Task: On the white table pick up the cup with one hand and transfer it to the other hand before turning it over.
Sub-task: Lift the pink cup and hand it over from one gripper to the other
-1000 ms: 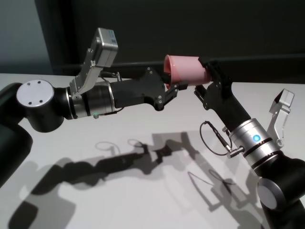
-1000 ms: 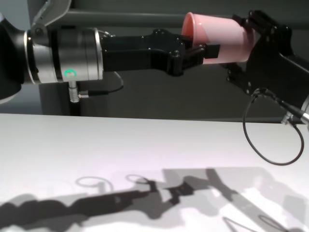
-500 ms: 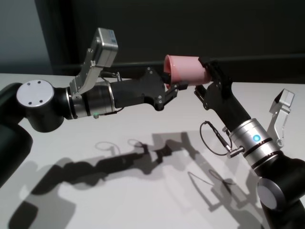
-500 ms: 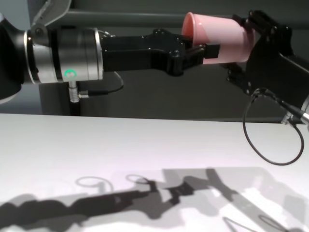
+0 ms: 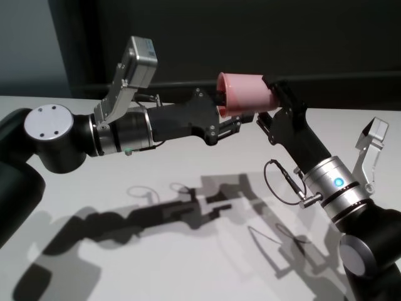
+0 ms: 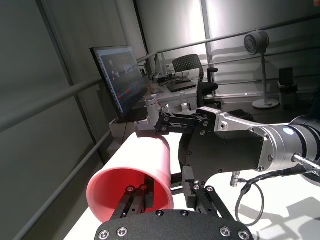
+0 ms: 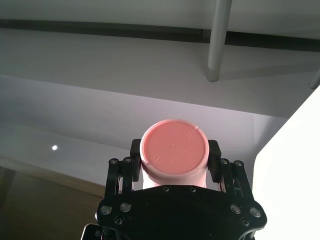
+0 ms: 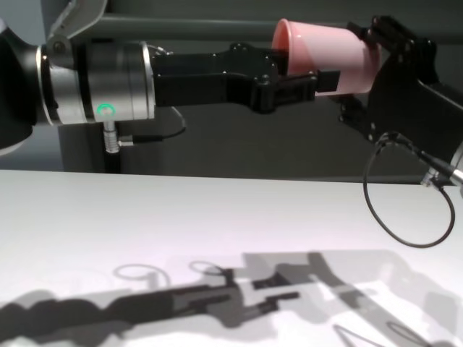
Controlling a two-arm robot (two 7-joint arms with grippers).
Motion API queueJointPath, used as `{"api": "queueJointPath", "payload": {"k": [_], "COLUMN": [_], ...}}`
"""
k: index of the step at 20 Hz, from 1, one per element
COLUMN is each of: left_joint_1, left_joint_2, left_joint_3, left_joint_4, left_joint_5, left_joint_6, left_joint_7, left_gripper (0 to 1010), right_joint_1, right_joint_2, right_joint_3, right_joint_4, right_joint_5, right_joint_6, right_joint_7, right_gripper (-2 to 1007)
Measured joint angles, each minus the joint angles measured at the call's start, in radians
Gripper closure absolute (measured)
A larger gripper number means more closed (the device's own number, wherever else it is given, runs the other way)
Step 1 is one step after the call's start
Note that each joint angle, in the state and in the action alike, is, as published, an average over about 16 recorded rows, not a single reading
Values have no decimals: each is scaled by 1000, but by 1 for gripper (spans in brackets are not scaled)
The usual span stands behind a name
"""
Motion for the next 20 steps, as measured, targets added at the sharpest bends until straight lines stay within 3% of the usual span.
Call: {"api": "queueJointPath", "payload": {"k": [11,20], "left_joint_1": [0,0], "left_joint_2": [0,1], "left_joint_3": [0,0], "left_joint_4": [0,0], "left_joint_5": [0,0], "left_joint_6": [0,0], "left_joint_7": [0,0], "left_gripper": [218,32], "right_joint_1": [0,0], "right_joint_2": [0,0], "right_joint_3": [0,0], "right_joint_4": [0,0], "right_joint_5": [0,0], "right_joint_6": [0,0], "right_joint_7": [0,0], "right_gripper": [248,248]}}
